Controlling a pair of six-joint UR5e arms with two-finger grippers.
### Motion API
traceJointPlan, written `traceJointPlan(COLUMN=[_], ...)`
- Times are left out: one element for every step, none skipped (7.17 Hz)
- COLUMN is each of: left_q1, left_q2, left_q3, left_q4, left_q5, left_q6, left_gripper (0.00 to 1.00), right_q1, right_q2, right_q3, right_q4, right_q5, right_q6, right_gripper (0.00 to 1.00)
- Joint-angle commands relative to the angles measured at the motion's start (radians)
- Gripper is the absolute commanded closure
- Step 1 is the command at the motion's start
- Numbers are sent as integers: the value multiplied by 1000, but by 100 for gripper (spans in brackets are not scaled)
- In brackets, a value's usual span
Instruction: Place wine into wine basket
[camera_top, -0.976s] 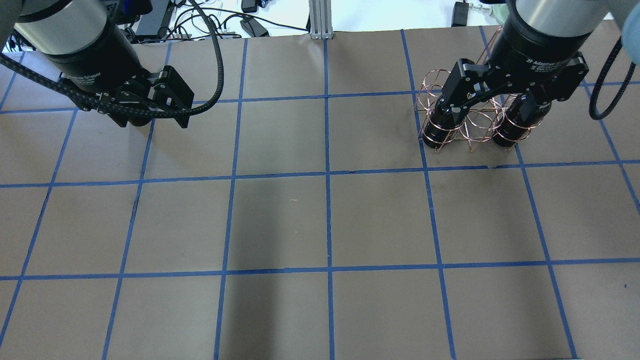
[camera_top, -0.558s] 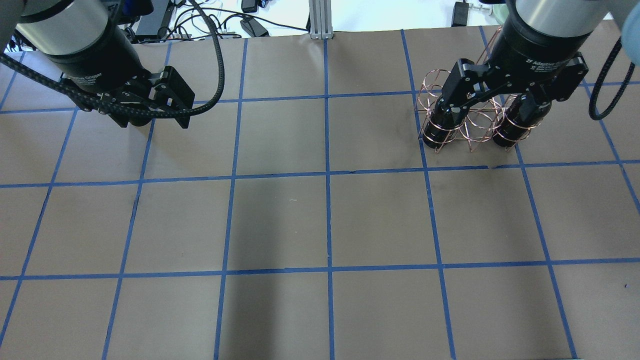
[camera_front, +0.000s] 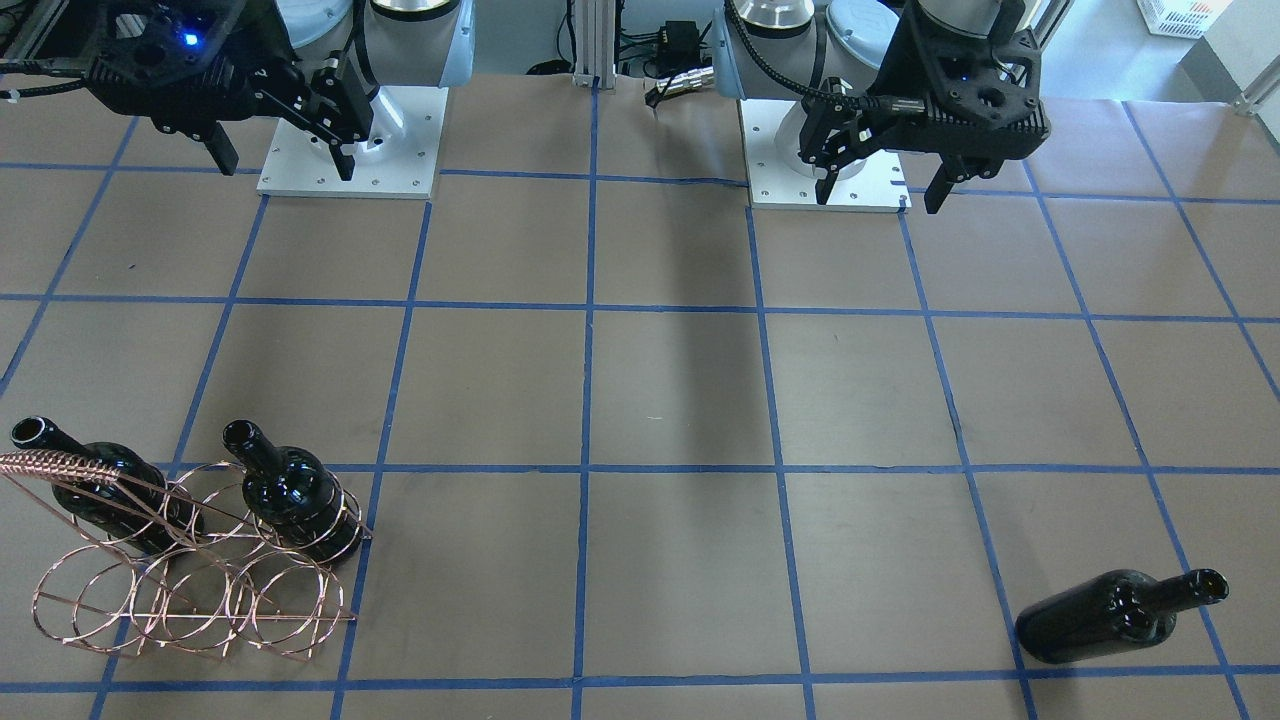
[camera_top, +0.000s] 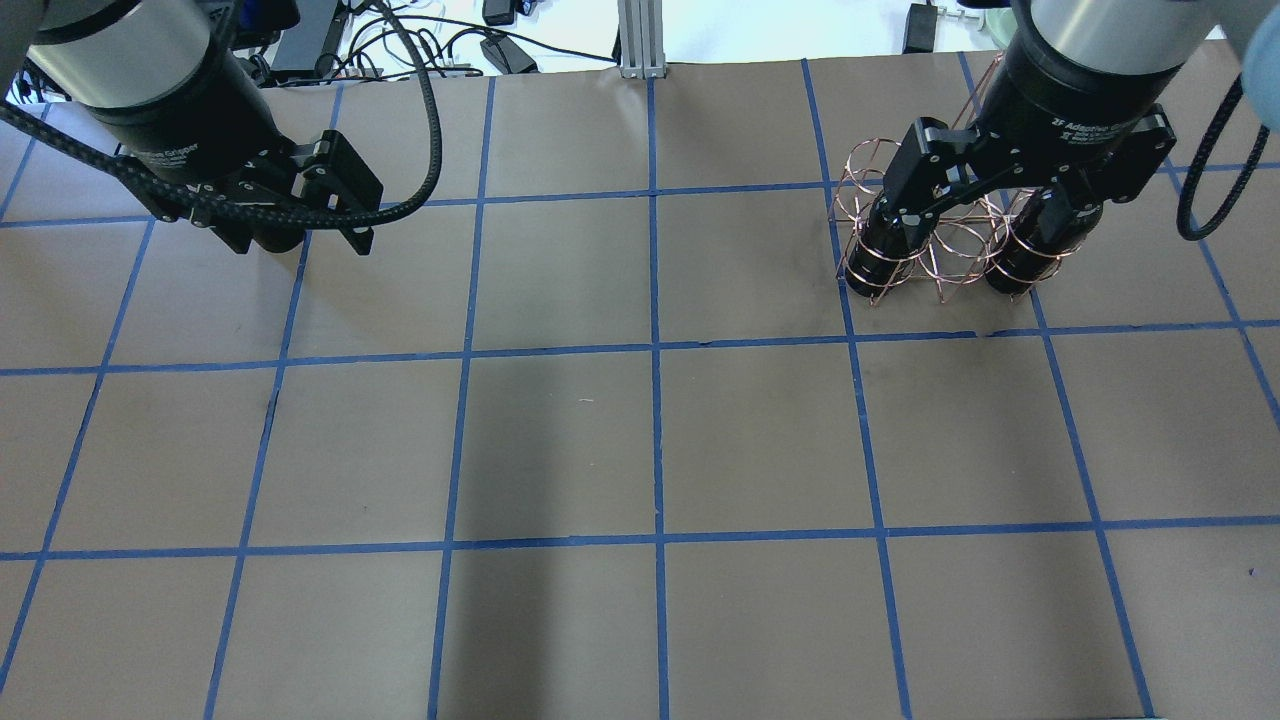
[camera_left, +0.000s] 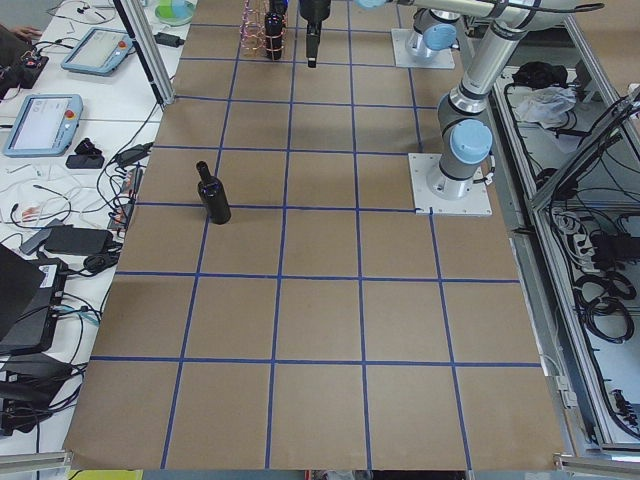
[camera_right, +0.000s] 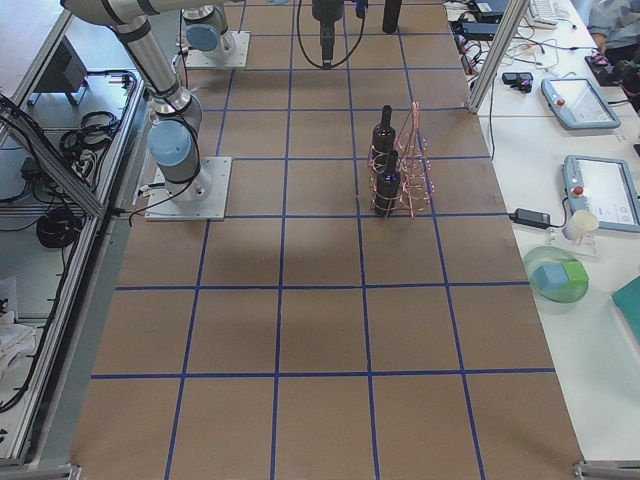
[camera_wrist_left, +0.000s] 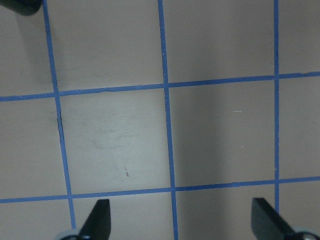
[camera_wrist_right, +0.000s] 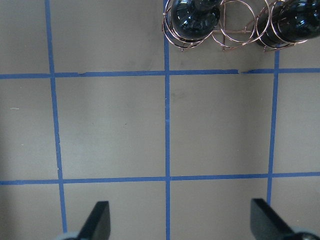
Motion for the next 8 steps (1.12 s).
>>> traceJointPlan(left_q1=[1,-4,-1,-1,2,15,45,93], left_q2=[-2,-2,-3,-5,-5,-8,-14,-9], left_q3=[3,1,1,1,0,0,0,3], left_q4=[3,-1,-1,-5,-11,1,-4,-8], left_q5=[-3,0,-3,1,10,-3,-2,1], left_q6=[-1,-6,-12,-14,-2,0,0,-1], left_gripper=[0,0,0,0,0,0,0,0], right_q1=[0,0,0,0,0,1,1,3], right_q2=[0,0,0,0,0,0,-2,0], right_q3=[0,0,0,0,1,1,0,1], right_q4=[0,0,-1,0,0,-1,-1,-1], right_q5=[2,0,0,0,-4,-1,2,-1], right_q6=[0,0,0,-2,-2,-2,-3,-6], right_gripper=[0,0,0,0,0,0,0,0])
